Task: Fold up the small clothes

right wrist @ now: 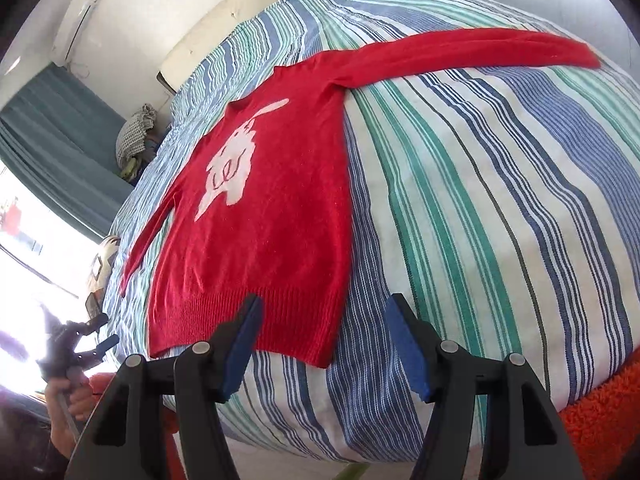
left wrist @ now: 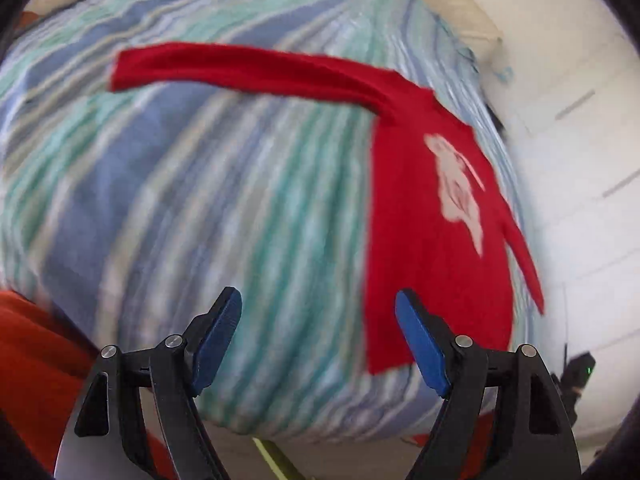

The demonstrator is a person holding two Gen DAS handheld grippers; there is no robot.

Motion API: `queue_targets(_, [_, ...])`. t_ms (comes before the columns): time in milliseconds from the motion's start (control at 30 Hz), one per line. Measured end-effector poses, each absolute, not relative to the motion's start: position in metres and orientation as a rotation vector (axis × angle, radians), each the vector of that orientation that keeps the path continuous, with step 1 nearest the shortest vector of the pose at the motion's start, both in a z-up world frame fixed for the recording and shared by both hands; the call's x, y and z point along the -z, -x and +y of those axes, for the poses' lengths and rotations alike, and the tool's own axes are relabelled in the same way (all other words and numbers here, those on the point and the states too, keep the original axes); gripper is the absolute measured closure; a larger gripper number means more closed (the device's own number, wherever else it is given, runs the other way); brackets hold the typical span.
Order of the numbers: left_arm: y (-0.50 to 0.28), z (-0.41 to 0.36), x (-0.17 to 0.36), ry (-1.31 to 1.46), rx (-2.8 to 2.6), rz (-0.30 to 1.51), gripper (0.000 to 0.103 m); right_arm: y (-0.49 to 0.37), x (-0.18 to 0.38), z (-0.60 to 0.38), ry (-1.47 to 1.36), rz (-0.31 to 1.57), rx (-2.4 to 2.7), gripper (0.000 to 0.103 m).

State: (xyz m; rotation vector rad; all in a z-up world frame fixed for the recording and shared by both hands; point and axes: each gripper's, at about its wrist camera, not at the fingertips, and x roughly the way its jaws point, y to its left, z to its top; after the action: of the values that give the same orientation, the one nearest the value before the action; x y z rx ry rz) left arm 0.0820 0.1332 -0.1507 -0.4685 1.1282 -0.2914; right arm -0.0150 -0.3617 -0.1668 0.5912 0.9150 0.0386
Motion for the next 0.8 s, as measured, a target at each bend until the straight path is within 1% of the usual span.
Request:
queue_targets(100, [-0.084, 0.086, 0.167, 0.351, 0.320, 1.173, 0.022, 0.010, 0.173, -0.360, -0.592, 0.942, -0.055, 0.040])
queue_targets(167, [-0.088, 0.070, 0.176, 0.312, 0.332, 1.200, 0.022, 0.008, 0.178, -0.359, -0.594, 0.966, -0.070, 0.040])
queue_targets(200, [-0.091, 0.064, 0.179, 0.293, 0.324, 1.208, 0.024, 0.006, 0.181, -0.357, -0.591, 0.979, -0.089, 0.040])
queue_targets(233, [-0.093, 0.061, 0.181, 0.272, 0.312, 1.212, 0.032, 0.003, 0.184, -0.353, -0.575, 1.002, -0.105, 0.041])
queue_targets(267, [-0.095, 0.058, 0.183, 0.257, 0.305, 1.213, 0.039, 0.002, 0.186, -0.349, -0.542, 1.024, -0.104, 0.047])
queue_targets(300, [-0.096, 0.056, 0.184, 0.241, 0.296, 1.219, 0.056, 0.000, 0.187, -0.345, -0.506, 1.044, -0.096, 0.071])
queue_targets(333, [-0.097, 0.055, 0.188, 0.239, 0.292, 1.226, 0.079, -0.002, 0.189, -0.342, -0.485, 1.065, -0.092, 0.099])
queue_targets(367, [-0.097, 0.055, 0.191, 0.254, 0.298, 1.236, 0.092, -0.001, 0.190, -0.342, -0.488, 1.077, -0.090, 0.098])
queue_targets(400, [-0.097, 0.055, 0.194, 0.268, 0.300, 1.249, 0.098, 0.000, 0.190, -0.342, -0.485, 1.080, -0.081, 0.098])
queue_targets(567, [-0.081, 0.050, 0.191, 0.184, 0.275, 1.213, 0.101, 0.009, 0.188, -0.342, -0.453, 1.103, -0.025, 0.099])
queue_targets(700, [-0.085, 0.048, 0.198, 0.160, 0.265, 1.212, 0.100, 0.003, 0.197, -0.344, -0.464, 1.122, -0.023, 0.099])
queue_targets(800, [-0.084, 0.047, 0.198, 0.142, 0.269, 1.199, 0.098, 0.003, 0.197, -0.343, -0.455, 1.119, -0.020, 0.099])
